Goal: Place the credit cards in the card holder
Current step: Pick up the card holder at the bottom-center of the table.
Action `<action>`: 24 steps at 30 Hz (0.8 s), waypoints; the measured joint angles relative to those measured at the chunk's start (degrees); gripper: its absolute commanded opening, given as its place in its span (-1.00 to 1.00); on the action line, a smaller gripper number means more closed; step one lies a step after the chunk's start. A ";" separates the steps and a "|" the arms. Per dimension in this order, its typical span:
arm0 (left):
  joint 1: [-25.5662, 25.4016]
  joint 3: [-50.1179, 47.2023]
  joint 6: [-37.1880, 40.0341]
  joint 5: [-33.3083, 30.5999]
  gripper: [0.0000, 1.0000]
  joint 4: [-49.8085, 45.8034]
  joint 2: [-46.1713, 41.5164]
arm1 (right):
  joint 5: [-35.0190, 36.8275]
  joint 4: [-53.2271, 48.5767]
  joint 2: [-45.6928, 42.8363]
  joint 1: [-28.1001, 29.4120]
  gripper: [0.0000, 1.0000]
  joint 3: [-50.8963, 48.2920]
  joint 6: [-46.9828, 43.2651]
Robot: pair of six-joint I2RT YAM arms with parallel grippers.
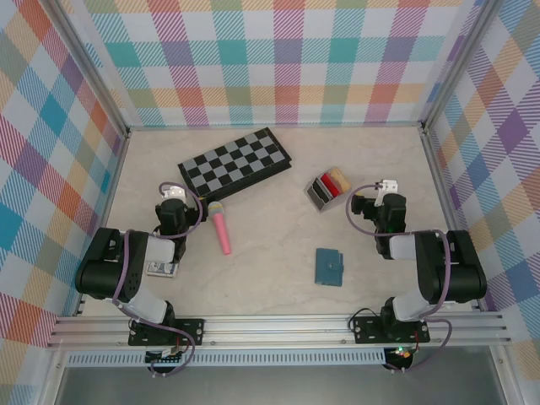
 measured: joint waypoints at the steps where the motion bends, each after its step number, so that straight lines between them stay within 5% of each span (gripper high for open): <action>1: 0.00 0.00 0.00 0.00 1.00 0.00 0.00 | 0.00 0.00 0.00 0.02 1.00 0.00 0.00; 24: 0.00 -0.09 0.22 1.33 1.00 0.24 0.00 | -1.95 0.00 0.00 -0.37 1.00 0.00 -0.04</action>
